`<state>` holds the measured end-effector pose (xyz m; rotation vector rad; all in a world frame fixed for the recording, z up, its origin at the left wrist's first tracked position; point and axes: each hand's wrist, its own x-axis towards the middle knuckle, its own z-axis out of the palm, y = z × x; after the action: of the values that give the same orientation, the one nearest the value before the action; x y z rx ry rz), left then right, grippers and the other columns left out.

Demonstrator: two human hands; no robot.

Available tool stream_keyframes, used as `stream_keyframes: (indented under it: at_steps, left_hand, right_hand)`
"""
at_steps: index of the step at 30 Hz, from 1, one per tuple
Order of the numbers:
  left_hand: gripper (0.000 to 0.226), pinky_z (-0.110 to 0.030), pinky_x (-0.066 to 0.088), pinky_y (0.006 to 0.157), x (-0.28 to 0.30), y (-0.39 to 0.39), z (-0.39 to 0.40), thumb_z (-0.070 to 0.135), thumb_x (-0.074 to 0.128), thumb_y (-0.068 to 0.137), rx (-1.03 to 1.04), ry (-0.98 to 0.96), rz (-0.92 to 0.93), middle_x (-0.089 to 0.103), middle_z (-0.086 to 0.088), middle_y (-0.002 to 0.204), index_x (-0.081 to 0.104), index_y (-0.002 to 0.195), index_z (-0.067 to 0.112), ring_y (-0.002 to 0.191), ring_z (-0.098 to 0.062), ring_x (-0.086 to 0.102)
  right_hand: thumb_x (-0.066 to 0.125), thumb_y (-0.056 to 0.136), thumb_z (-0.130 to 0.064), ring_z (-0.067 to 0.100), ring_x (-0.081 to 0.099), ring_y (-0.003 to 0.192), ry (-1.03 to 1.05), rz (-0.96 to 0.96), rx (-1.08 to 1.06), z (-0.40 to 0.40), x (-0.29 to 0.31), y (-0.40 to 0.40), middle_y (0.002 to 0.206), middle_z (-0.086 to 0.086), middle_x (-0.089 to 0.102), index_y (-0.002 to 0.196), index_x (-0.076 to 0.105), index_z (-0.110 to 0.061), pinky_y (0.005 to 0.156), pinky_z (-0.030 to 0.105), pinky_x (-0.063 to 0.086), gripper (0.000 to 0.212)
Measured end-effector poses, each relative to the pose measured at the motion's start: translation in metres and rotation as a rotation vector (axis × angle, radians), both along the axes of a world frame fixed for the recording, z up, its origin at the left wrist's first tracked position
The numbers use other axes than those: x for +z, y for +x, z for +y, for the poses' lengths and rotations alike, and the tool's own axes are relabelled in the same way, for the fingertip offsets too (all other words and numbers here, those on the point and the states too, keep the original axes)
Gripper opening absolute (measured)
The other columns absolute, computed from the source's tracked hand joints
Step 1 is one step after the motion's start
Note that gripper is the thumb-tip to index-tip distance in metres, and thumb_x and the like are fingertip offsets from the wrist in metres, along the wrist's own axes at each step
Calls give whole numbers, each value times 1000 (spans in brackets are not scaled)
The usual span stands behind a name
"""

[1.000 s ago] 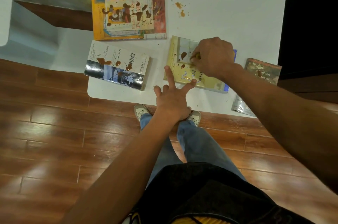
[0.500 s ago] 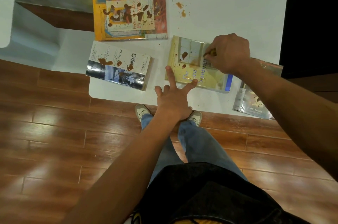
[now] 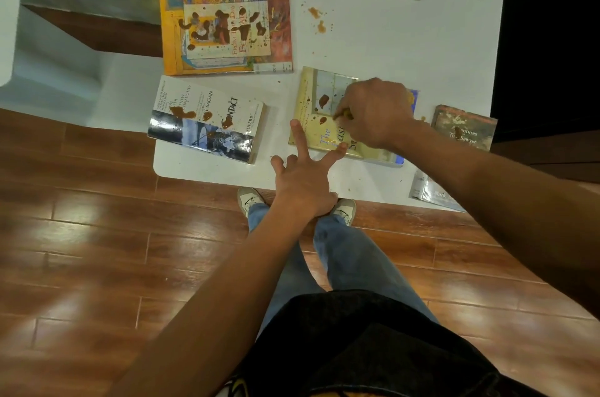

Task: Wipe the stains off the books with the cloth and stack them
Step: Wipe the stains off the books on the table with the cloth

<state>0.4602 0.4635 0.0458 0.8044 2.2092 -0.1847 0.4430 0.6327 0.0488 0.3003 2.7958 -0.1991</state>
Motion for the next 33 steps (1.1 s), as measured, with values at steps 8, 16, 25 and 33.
stream_keyframes:
  at_steps: [8, 16, 25, 33]
  left_hand:
    - [89, -53, 22, 111, 0, -1, 0, 48, 61, 93, -1, 11, -3, -45, -28, 149, -6, 152, 56, 129, -34, 46]
    - [88, -54, 21, 112, -2, 0, -3, 49, 61, 93, 10, 17, -15, -46, -27, 149, -4, 152, 56, 129, -34, 45]
    - [86, -54, 21, 112, -1, 0, -1, 46, 61, 94, 35, 42, -18, -44, -27, 150, -1, 152, 57, 128, -34, 46]
    - [87, -54, 19, 113, -2, 0, -4, 48, 59, 95, 23, 34, -2, -43, -27, 151, -5, 153, 57, 129, -33, 44]
  right_hand:
    - [60, 87, -34, 26, 65, 80, 15, -10, 24, 0, 1, -4, 90, -1, 71, 93, 76, -26, 59, 28, 36, 19]
    - [62, 86, -33, 27, 66, 86, -16, -7, 31, -5, -1, -7, 95, 0, 72, 96, 76, -26, 65, 31, 43, 19]
    - [60, 87, -33, 26, 65, 80, 26, -2, 21, 1, -3, -12, 89, -1, 71, 93, 75, -24, 61, 29, 38, 18]
    - [59, 87, -32, 27, 65, 85, 13, -7, 127, -9, -2, -8, 92, -1, 71, 96, 76, -26, 62, 30, 40, 20]
